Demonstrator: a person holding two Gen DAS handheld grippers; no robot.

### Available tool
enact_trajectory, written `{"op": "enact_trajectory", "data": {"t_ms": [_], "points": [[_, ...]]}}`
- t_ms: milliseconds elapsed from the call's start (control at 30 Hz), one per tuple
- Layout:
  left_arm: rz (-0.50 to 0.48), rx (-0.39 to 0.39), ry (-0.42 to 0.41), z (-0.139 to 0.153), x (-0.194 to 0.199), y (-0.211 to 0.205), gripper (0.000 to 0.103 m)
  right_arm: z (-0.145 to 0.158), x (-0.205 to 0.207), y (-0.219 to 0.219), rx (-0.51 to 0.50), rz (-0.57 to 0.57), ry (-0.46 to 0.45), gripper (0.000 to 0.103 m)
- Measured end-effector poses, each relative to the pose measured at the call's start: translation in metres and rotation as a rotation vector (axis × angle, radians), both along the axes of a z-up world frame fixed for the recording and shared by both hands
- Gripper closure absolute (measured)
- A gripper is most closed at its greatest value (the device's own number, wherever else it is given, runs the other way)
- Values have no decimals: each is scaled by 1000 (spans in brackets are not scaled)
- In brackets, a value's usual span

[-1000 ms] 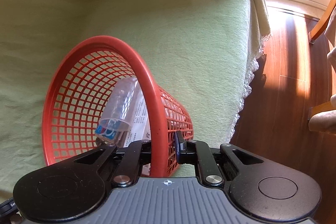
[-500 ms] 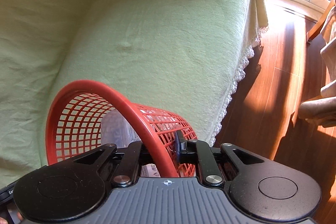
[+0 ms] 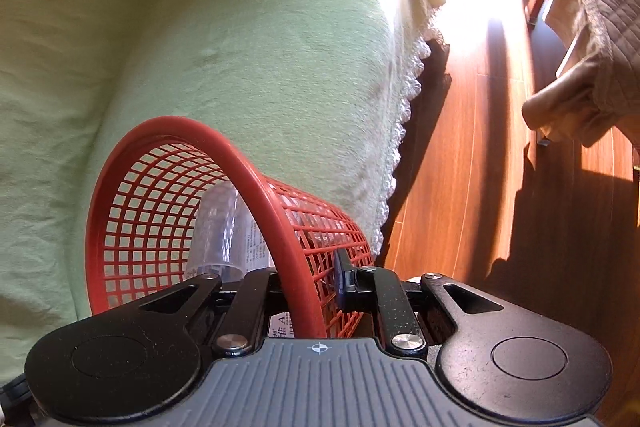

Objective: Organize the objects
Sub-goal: 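Lower the red basket onto the floor beside the sofa with the right gripper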

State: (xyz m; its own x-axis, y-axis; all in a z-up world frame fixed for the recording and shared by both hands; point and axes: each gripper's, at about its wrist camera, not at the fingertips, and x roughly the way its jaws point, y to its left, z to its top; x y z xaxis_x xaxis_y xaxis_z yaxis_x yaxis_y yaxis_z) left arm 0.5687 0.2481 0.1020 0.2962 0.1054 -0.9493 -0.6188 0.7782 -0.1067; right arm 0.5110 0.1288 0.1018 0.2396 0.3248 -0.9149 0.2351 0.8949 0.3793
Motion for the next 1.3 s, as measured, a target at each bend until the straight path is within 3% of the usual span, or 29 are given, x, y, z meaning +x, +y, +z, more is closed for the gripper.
{"op": "enact_trajectory", "data": {"t_ms": [333, 667, 933, 1300], "points": [[-108, -6, 15, -6, -29, -52, 38, 0, -80, -46, 23, -143, 48, 93], [-137, 1, 8, -23, -34, -135, 38, -11, -128, -109, 19, -150, 34, 93], [-51, 51, -11, -41, -52, -215, 35, -54, -149, -158, 30, -62, 32, 93], [39, 31, 25, -108, -76, -280, 35, -137, -174, -196, 33, -44, 78, 93]]}}
